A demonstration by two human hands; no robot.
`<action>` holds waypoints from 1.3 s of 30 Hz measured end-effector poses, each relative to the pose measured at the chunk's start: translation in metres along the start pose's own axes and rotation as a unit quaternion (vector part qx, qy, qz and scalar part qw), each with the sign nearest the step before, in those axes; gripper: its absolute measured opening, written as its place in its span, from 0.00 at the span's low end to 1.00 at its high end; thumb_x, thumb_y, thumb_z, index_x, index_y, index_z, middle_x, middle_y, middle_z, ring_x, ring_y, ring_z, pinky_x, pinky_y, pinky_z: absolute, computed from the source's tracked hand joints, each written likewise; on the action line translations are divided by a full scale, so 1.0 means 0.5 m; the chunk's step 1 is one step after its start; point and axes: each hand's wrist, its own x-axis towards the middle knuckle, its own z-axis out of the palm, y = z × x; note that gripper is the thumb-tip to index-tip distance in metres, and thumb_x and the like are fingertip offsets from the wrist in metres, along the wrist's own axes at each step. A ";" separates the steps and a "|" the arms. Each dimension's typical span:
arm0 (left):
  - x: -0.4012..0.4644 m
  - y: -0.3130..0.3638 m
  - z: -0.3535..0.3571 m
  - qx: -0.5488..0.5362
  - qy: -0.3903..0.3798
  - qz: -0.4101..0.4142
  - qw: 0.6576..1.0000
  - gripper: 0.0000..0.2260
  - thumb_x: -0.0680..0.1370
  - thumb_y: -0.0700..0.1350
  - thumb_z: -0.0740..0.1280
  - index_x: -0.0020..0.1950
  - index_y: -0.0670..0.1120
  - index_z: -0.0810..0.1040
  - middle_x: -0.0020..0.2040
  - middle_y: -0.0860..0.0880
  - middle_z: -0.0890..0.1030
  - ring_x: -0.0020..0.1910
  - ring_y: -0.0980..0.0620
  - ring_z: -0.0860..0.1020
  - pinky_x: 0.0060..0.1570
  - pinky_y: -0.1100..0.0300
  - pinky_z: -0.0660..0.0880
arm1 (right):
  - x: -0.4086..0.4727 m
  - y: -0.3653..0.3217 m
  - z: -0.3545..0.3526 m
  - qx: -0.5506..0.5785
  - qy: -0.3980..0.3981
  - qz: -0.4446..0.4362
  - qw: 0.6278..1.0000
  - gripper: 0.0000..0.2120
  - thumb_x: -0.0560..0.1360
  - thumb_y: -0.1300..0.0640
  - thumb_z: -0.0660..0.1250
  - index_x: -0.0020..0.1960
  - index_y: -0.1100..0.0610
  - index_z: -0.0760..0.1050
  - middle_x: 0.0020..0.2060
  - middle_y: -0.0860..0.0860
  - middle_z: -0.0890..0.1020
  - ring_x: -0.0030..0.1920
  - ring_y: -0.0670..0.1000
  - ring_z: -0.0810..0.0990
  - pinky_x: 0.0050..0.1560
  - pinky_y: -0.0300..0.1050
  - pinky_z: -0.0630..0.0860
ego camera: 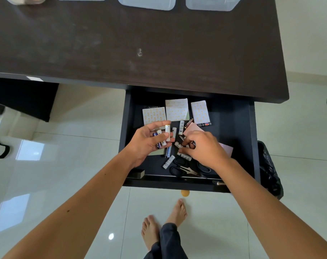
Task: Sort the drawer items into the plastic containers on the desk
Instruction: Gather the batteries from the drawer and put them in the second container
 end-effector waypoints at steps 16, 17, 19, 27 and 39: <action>-0.015 -0.012 0.013 0.071 -0.023 -0.025 0.997 0.14 0.79 0.39 0.74 0.65 0.43 0.83 0.56 0.42 0.88 0.52 0.43 0.88 0.55 0.48 0.85 | -0.013 -0.013 -0.033 0.187 -0.034 0.001 0.982 0.03 0.80 0.47 0.73 0.52 0.46 0.83 0.41 0.36 0.82 0.39 0.32 0.79 0.46 0.39 0.72; -0.017 -0.012 0.013 0.075 -0.033 -0.022 0.996 0.14 0.79 0.39 0.74 0.65 0.44 0.83 0.57 0.42 0.88 0.53 0.43 0.88 0.56 0.48 0.85 | -0.011 -0.016 -0.031 0.200 -0.036 0.004 0.979 0.03 0.80 0.47 0.73 0.52 0.45 0.84 0.40 0.34 0.82 0.37 0.31 0.79 0.46 0.40 0.72; -0.017 -0.011 0.011 0.077 -0.035 -0.017 0.996 0.13 0.80 0.39 0.73 0.64 0.44 0.84 0.57 0.41 0.88 0.54 0.43 0.87 0.56 0.48 0.85 | -0.009 -0.020 -0.029 0.214 -0.037 0.005 0.976 0.05 0.80 0.47 0.73 0.53 0.46 0.85 0.38 0.30 0.82 0.37 0.30 0.78 0.46 0.40 0.72; -0.011 -0.004 0.002 0.012 -0.001 -0.009 1.000 0.09 0.79 0.37 0.73 0.59 0.41 0.84 0.55 0.40 0.88 0.52 0.45 0.88 0.54 0.49 0.86 | -0.019 0.026 -0.037 0.199 0.067 0.045 0.977 0.01 0.78 0.52 0.75 0.48 0.47 0.86 0.42 0.38 0.85 0.43 0.36 0.82 0.52 0.42 0.78; -0.001 0.003 0.014 -0.107 0.038 -0.023 0.993 0.04 0.82 0.37 0.69 0.54 0.41 0.84 0.50 0.40 0.86 0.51 0.43 0.88 0.48 0.50 0.87 | -0.017 0.031 -0.001 0.028 0.066 0.026 0.997 0.07 0.72 0.50 0.80 0.50 0.47 0.89 0.44 0.42 0.81 0.48 0.51 0.82 0.50 0.50 0.81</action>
